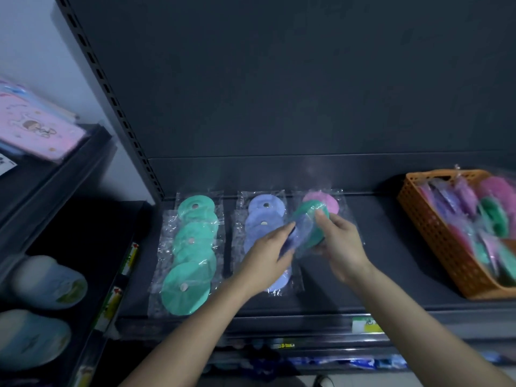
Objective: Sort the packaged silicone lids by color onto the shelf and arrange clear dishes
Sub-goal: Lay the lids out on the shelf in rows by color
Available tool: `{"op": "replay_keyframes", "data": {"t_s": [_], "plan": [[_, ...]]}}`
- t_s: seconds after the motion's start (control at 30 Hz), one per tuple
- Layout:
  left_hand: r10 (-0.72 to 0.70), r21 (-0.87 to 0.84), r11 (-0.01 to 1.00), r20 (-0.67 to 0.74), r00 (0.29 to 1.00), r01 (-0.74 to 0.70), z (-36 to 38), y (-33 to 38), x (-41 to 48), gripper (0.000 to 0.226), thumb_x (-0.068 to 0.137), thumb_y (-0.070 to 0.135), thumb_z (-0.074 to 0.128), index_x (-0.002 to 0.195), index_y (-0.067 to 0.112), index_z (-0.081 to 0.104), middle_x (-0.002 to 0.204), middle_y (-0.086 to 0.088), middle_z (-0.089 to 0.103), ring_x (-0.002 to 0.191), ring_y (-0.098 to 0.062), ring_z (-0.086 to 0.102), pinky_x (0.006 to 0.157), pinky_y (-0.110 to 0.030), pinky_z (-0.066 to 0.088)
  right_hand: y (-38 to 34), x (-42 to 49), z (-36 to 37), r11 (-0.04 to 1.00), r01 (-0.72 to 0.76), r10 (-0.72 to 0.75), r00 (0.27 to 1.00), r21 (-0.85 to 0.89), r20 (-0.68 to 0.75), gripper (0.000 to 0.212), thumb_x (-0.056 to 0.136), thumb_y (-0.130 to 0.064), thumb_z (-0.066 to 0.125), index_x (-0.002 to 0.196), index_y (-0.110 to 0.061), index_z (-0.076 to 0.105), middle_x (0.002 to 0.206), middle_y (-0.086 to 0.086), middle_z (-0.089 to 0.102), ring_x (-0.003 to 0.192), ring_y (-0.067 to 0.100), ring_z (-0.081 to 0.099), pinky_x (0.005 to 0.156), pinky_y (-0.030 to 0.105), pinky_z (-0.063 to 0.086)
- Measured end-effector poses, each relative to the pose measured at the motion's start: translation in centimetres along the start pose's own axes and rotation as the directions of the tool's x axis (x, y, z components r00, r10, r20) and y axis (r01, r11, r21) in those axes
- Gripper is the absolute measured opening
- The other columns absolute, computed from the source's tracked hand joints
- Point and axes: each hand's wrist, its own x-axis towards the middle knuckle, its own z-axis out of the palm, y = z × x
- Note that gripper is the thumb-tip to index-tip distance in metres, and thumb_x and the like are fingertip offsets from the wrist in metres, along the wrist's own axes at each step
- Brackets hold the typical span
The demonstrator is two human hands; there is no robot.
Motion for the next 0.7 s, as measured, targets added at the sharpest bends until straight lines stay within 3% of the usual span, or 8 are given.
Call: {"op": "replay_keyframes", "data": {"t_s": [0.07, 0.13, 0.23, 0.3, 0.37, 0.47, 0.63, 0.7], "plan": [[-0.121, -0.1, 0.989, -0.08, 0.989, 0.113, 0.3, -0.2, 0.4, 0.007, 0.095, 0.011, 0.05, 0.089, 0.01, 0.053, 0.065, 0.008, 0.046, 0.062, -0.016, 0.045, 0.062, -0.027, 0.036, 0.3, 0.2, -1.0, 1.0, -0.018, 0.017, 0.999, -0.002, -0.047, 0.031, 0.097, -0.017, 0.046, 0.088, 0.008, 0.062, 0.084, 0.022, 0.061, 0.074, 0.032, 0.059, 0.069, 0.06, 0.052], [-0.259, -0.238, 0.946, -0.148, 0.954, 0.22, 0.5, -0.4, 0.9, 0.022, 0.093, 0.012, 0.053, 0.073, 0.011, 0.045, 0.062, 0.004, 0.041, 0.06, -0.017, 0.04, 0.061, -0.031, 0.035, 0.8, 0.5, -1.9, 0.999, -0.044, 0.042, 0.994, -0.019, -0.1, 0.027, 0.095, -0.014, 0.046, 0.082, 0.001, 0.065, 0.084, 0.019, 0.06, 0.075, 0.033, 0.059, 0.07, 0.063, 0.051], [-0.388, -0.377, 0.875, -0.166, 0.907, 0.305, 1.0, -0.5, 1.9, 0.022, 0.09, 0.014, 0.057, 0.082, -0.006, 0.05, 0.069, -0.006, 0.045, 0.064, -0.015, 0.04, 0.062, -0.033, 0.036, 1.2, 1.1, -3.7, 0.995, -0.054, 0.033, 0.971, -0.084, -0.237, 0.02, 0.089, -0.008, 0.049, 0.073, -0.009, 0.062, 0.078, 0.013, 0.057, 0.071, 0.027, 0.056, 0.063, 0.046, 0.052], [-0.432, -0.443, 0.835, -0.16, 0.888, 0.327, 1.3, -0.5, 2.4, 0.024, 0.086, 0.02, 0.059, 0.085, -0.003, 0.054, 0.071, -0.008, 0.051, 0.066, -0.016, 0.045, 0.064, -0.039, 0.044, 1.1, 1.7, -5.2, 0.994, -0.063, 0.031, 0.946, -0.09, -0.321, 0.018, 0.085, -0.005, 0.05, 0.071, -0.011, 0.059, 0.074, 0.01, 0.054, 0.068, 0.025, 0.052, 0.056, 0.036, 0.047], [-0.464, -0.503, 0.796, -0.149, 0.873, 0.337, 1.5, -0.2, 2.9, 0.029, 0.079, 0.029, 0.059, 0.089, 0.002, 0.058, 0.079, -0.015, 0.06, 0.071, -0.019, 0.053, 0.071, -0.046, 0.051, 1.0, 2.6, -6.8, 0.995, -0.076, 0.045, 0.923, -0.067, -0.381, 0.018, 0.083, -0.004, 0.052, 0.068, -0.012, 0.058, 0.073, 0.01, 0.053, 0.068, 0.025, 0.049, 0.056, 0.035, 0.041], [-0.49, -0.534, 0.768, -0.136, 0.861, 0.352, 2.1, -0.1, 3.7, 0.016, 0.085, 0.024, 0.06, 0.088, 0.008, 0.061, 0.079, -0.008, 0.062, 0.072, -0.02, 0.056, 0.07, -0.04, 0.052, 0.8, 3.7, -9.0, 0.996, -0.08, 0.052, 0.898, -0.044, -0.438, 0.016, 0.081, -0.006, 0.058, 0.067, -0.012, 0.062, 0.076, 0.012, 0.058, 0.07, 0.025, 0.053, 0.059, 0.034, 0.042], [-0.512, -0.528, 0.77, -0.178, 0.841, 0.357, 3.1, 0.5, 5.2, 0.016, 0.086, 0.022, 0.059, 0.09, 0.007, 0.062, 0.081, -0.008, 0.062, 0.073, -0.02, 0.055, 0.069, -0.04, 0.049, 0.7, 5.8, -11.2, 0.991, -0.131, 0.116, 0.895, -0.004, -0.432, 0.015, 0.084, -0.003, 0.057, 0.075, -0.013, 0.062, 0.077, 0.013, 0.062, 0.061, 0.022, 0.057, 0.036, 0.018, 0.043], [-0.523, -0.518, 0.771, -0.183, 0.833, 0.37, 3.7, 0.8, 6.0, 0.015, 0.087, 0.02, 0.058, 0.091, 0.005, 0.062, 0.08, -0.006, 0.061, 0.073, -0.019, 0.054, 0.067, -0.037, 0.045, 0.7, 6.8, -11.7, 0.987, -0.162, 0.155, 0.886, 0.021, -0.437, 0.008, 0.085, -0.002, 0.057, 0.081, -0.007, 0.061, 0.078, 0.016, 0.063, 0.059, 0.024, 0.058, 0.039, 0.021, 0.045]]}}
